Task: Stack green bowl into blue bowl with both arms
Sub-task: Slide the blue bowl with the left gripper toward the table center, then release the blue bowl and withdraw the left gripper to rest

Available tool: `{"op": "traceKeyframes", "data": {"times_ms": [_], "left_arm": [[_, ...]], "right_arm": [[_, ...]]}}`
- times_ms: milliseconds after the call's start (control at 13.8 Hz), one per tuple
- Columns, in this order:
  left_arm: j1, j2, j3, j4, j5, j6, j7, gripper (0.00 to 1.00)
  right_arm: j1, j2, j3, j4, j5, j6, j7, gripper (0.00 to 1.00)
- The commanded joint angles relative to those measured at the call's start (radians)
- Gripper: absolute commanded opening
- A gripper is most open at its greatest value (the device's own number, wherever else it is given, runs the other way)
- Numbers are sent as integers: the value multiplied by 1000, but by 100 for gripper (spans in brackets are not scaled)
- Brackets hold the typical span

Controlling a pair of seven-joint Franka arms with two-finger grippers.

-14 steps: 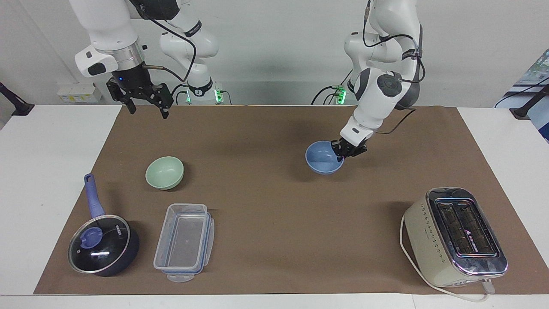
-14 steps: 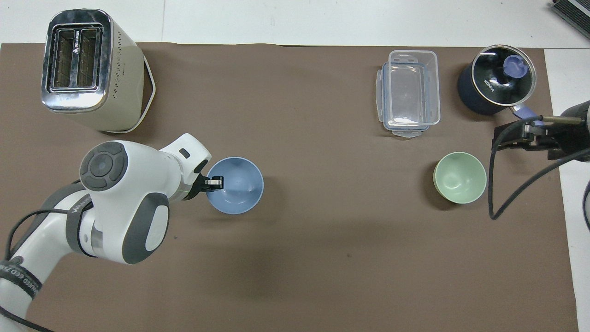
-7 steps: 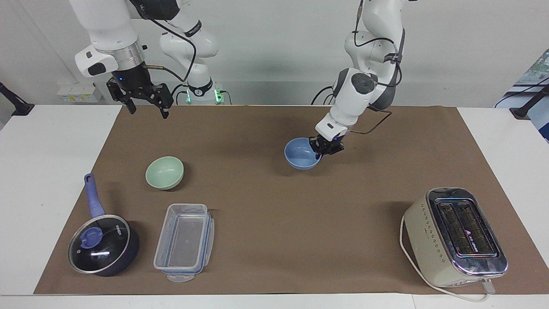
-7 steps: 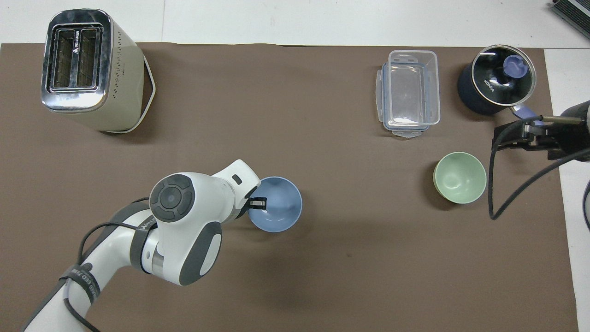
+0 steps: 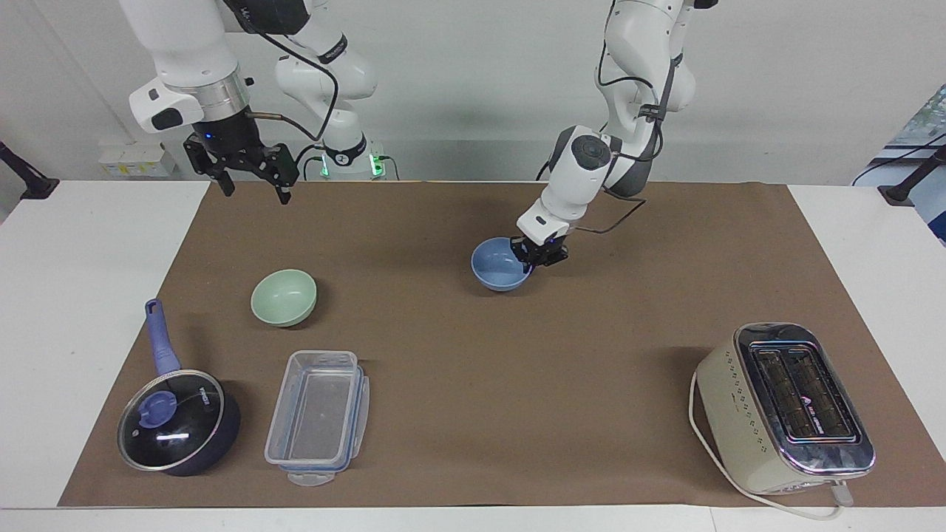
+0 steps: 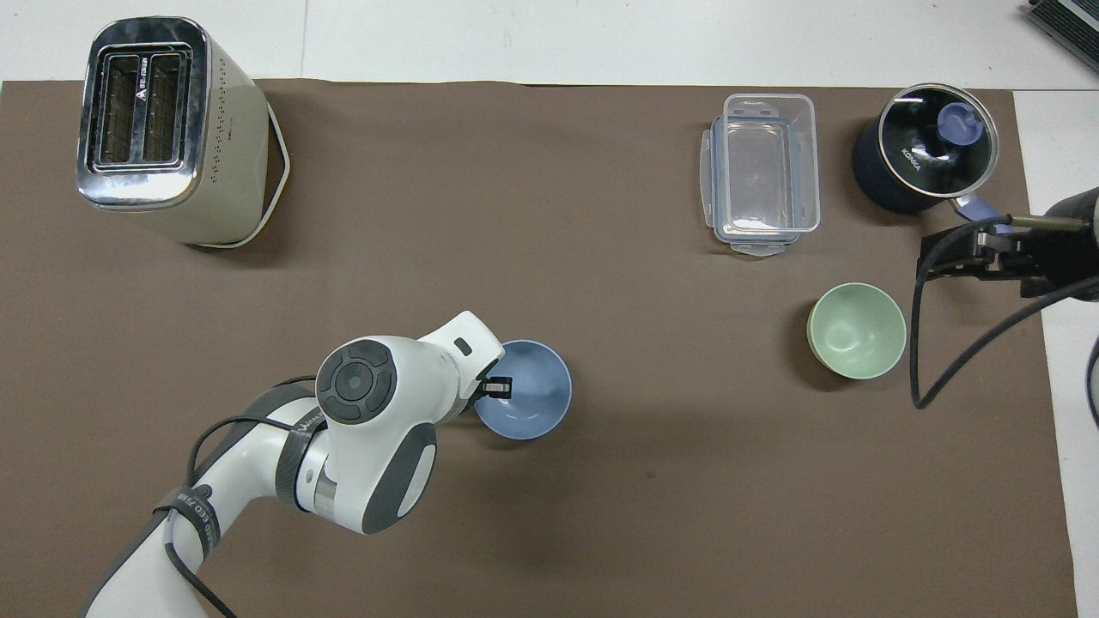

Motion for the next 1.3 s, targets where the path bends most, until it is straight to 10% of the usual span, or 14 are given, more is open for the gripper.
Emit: {"op": "traceKeyframes", "data": {"times_ms": [0, 578, 1228], "left_arm": [[3, -10, 19, 9, -19, 9, 8, 100], [240, -12, 25, 181, 52, -209, 57, 100], [566, -93, 31, 331, 84, -560, 423, 100]], "right_arm": [[-12, 2, 0, 11, 5, -13, -27, 100], [-37, 2, 0, 6, 5, -2, -33, 100], [-186, 70, 0, -274, 19, 401, -254, 100]]}}
